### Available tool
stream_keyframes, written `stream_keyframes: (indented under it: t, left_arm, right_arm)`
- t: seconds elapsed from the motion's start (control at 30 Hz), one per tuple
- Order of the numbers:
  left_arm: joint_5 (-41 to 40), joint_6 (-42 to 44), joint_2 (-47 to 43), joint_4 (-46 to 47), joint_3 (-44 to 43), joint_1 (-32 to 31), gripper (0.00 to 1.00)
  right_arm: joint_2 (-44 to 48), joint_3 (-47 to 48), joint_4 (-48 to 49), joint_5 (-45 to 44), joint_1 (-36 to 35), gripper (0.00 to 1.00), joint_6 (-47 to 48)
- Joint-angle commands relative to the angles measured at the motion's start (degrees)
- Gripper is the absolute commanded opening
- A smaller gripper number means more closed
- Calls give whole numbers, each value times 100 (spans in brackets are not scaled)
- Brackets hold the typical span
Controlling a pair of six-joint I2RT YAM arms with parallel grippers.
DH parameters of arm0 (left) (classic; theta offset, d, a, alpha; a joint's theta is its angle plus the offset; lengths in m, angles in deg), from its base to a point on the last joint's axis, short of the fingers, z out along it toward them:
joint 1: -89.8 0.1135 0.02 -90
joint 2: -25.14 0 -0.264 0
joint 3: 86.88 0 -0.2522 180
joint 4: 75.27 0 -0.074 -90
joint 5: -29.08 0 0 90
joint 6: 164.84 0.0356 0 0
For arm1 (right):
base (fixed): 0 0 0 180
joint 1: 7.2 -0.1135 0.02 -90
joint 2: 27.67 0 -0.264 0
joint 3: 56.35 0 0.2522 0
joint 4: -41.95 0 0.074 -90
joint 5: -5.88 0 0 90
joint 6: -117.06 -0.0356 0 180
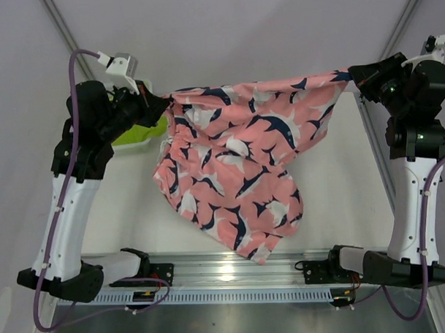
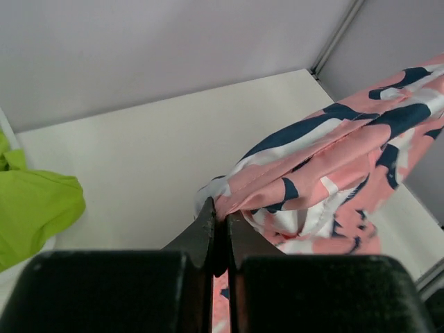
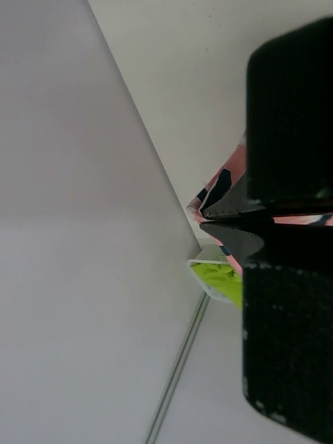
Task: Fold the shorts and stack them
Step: Flatten the shorts out
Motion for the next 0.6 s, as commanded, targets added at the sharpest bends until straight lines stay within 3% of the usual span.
stream_keyframes:
  t: [0.0,0.23,0.43,0.57]
  left_arm:
    - [1345,-417,110,495,-644,463,0]
    - [1969,-470,-178,969,-821,472,0]
    - [2303,-725,-1162,1478,4,472,0]
    - [2347,-874,-1603,1584,111,472,0]
  right_arm:
    - [-105,544,848,221,-19,0,-10]
    - [-28,941,1094,354,-19,0,105]
    - [1193,387,1226,196,-19,0,114]
    - [1984,404,1024,3,-19,0,131]
